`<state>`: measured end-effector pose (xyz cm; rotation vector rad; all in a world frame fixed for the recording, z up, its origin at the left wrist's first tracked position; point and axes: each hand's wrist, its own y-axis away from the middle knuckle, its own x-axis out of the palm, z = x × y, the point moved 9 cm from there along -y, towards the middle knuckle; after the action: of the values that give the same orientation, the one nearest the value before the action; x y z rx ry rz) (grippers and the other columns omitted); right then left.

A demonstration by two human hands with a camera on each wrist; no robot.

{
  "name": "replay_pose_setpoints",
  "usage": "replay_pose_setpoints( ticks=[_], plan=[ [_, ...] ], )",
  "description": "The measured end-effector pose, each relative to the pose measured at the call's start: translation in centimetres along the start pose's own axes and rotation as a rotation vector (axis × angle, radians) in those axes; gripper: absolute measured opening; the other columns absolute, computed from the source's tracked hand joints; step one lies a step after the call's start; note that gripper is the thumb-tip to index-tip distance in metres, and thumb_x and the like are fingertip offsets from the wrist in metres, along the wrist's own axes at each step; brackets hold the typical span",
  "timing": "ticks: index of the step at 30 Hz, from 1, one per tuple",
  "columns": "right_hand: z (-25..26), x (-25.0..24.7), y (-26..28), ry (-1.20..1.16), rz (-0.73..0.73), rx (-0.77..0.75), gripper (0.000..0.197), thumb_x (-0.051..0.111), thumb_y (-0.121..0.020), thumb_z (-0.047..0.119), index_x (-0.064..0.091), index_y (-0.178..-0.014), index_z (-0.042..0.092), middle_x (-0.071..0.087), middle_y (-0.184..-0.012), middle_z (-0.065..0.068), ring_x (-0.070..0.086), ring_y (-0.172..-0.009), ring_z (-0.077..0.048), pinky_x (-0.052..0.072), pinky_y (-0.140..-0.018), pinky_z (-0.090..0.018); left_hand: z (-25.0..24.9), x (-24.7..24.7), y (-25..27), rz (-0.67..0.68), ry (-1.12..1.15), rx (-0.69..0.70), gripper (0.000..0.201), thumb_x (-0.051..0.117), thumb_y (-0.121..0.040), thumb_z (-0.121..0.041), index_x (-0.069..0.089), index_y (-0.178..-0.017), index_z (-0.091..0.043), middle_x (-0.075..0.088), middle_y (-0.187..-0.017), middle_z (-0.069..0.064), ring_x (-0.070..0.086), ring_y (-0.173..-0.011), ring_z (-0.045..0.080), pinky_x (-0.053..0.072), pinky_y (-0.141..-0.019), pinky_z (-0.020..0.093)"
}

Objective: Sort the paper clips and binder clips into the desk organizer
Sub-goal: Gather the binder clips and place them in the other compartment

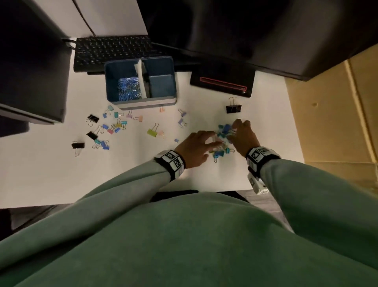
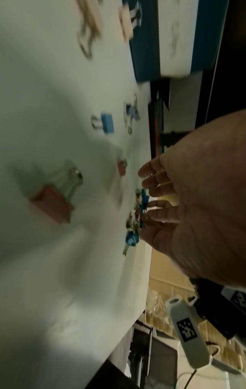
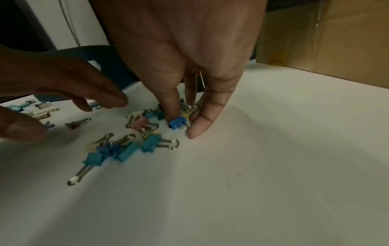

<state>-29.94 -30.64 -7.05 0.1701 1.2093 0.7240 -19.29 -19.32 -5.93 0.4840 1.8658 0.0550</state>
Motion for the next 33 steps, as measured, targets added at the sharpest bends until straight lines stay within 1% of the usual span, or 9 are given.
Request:
replay_pose_setpoints(
  ticks=[4,6,10,14,17,22,27,30,33],
  plan=[
    [-1.5,-0.8,-0.4,0.023,0.005,0.074,0.033,0.056,-0.093,0.02,0.045,-0.121,0.008,0.044,-0.122,-0.019,0.058,-0.097,-0.041,0.051,-0.08,-0.043,1.2,1.4,0.8,0.012,-0.106,0.005,0.059,0.056,-0.09,-0.035,0.036,-0.145,-0.038,0.009,-0.161,0.007,0.015,-0.144,0.035,0.022,-0.115,0.051],
    [-2.3,-1.6,-0.1,0.007,-0.046,0.095,0.034,0.055,-0.092,0.02,0.046,-0.123,0.009,0.046,-0.124,-0.019,0.056,-0.103,-0.039,0.051,-0.083,-0.045,2.4,1.6,2.5,-0.003,-0.127,0.01,0.057,0.053,-0.09,-0.038,0.035,-0.144,-0.04,0.01,-0.161,0.009,0.016,-0.144,0.037,0.02,-0.115,0.051],
    [0.0,-2.9,2.6,0.039,-0.21,-0.225,0.038,0.062,-0.088,0.017,0.049,-0.124,0.013,0.041,-0.127,-0.012,0.057,-0.098,-0.029,0.055,-0.076,-0.038,4.0,0.5,4.2,-0.133,-0.08,-0.005,0.043,0.047,-0.093,-0.039,0.054,-0.134,-0.029,0.037,-0.151,0.011,0.039,-0.133,0.034,0.036,-0.106,0.049],
    [2.1,1.4,5.2,0.142,0.013,-0.416,0.044,0.064,-0.089,0.032,0.049,-0.129,0.019,0.046,-0.127,-0.011,0.059,-0.102,-0.027,0.057,-0.083,-0.042,1.8,-0.8,1.2,-0.221,-0.096,-0.018,0.047,0.057,-0.09,-0.029,0.051,-0.137,-0.027,0.049,-0.139,0.014,0.049,-0.119,0.036,0.04,-0.1,0.045],
    [1.1,3.1,5.7,0.146,0.066,-0.354,0.038,0.063,-0.091,0.031,0.054,-0.124,0.015,0.047,-0.126,-0.011,0.058,-0.103,-0.03,0.056,-0.084,-0.044,1.1,-1.0,0.2,-0.178,-0.126,-0.049,0.052,0.062,-0.087,-0.031,0.048,-0.137,-0.031,0.054,-0.122,0.016,0.051,-0.105,0.036,0.042,-0.094,0.045],
    [-0.3,3.0,5.8,0.157,0.055,-0.398,0.028,0.059,-0.094,0.017,0.057,-0.12,0.007,0.053,-0.127,-0.014,0.056,-0.112,-0.032,0.056,-0.084,-0.047,3.2,-1.2,3.3,-0.207,-0.132,-0.102,0.044,0.06,-0.087,-0.031,0.053,-0.131,-0.03,0.053,-0.119,0.012,0.05,-0.102,0.034,0.038,-0.091,0.044],
    [-3.3,-0.2,4.4,-0.206,-0.136,-0.156,0.018,0.059,-0.093,0.023,0.061,-0.108,0.013,0.058,-0.105,-0.006,0.059,-0.085,-0.021,0.053,-0.077,-0.038,4.9,-1.4,4.9,-0.281,-0.072,-0.165,0.026,0.05,-0.088,-0.036,0.066,-0.104,-0.023,0.055,-0.117,0.007,0.049,-0.106,0.03,0.032,-0.09,0.04],
    [-3.9,-1.1,3.8,-0.327,-0.198,-0.082,0.02,0.066,-0.089,0.026,0.058,-0.105,0.016,0.059,-0.097,-0.005,0.057,-0.077,-0.018,0.053,-0.073,-0.039,4.4,-2.1,2.2,-0.307,-0.05,-0.215,0.019,0.055,-0.086,-0.03,0.065,-0.091,-0.014,0.061,-0.094,0.007,0.056,-0.089,0.029,0.038,-0.082,0.039],
    [-4.7,-1.2,4.0,-0.273,-0.2,-0.02,0.032,0.07,-0.086,0.033,0.052,-0.107,0.016,0.055,-0.099,-0.002,0.056,-0.079,-0.017,0.049,-0.07,-0.033,3.3,-2.9,-1.5,-0.246,-0.055,-0.278,0.016,0.07,-0.081,-0.025,0.062,-0.085,-0.012,0.061,-0.08,0.007,0.06,-0.073,0.028,0.044,-0.071,0.037]
  ],
)
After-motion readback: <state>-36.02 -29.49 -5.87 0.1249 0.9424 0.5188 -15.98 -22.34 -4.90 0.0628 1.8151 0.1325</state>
